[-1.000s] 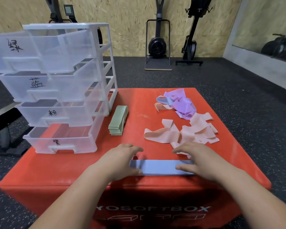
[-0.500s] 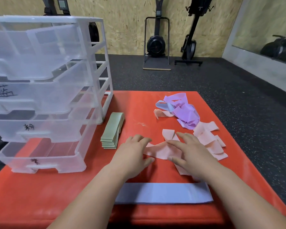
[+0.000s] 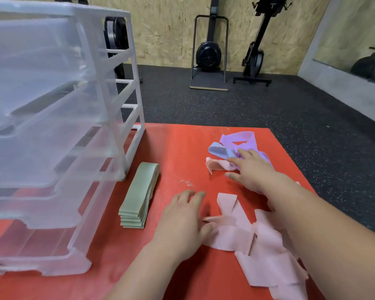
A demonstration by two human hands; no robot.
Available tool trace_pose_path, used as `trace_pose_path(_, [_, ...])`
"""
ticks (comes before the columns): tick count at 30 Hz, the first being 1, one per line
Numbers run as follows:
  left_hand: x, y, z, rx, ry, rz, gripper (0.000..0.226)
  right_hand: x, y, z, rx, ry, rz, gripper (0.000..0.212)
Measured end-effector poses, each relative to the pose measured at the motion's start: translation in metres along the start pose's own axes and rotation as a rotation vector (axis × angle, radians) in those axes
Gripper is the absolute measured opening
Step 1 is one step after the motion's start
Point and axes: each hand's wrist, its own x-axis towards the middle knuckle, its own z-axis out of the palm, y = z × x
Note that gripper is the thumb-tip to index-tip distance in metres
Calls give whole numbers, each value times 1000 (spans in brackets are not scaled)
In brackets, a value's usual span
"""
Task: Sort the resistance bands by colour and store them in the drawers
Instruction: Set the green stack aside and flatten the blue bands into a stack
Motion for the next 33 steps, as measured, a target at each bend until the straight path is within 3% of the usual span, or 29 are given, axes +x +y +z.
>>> trace_pose_path(3, [7,0,6,-33,-1,-1,83,16,-2,6,-42,-19,-7,58])
trace_pose_path(9, [6,-3,8,-71,-24,-8,90,16,-6,11,-78,52,30,69])
trace_pose_path(17, [-4,24,-20,-159,-12,8,95,-27,27,-62,-72,278,44,54])
trace_pose_path(22, [-17,37,-39,-172,32,24,88,-76,34,-109,166,342,-24,37])
trace_pose_path(26, [-33,47,-53,-191,73,47,77,-127,24,-120,404,452,29,19])
trace_pose_path(30, [-55,53,-58,-177,114,61,63,-180,5,-83,693,543,158,6])
trace_pose_path(33, [-71,56,-59,-159,73,58,59,-207,-11,-39,805,498,208,17])
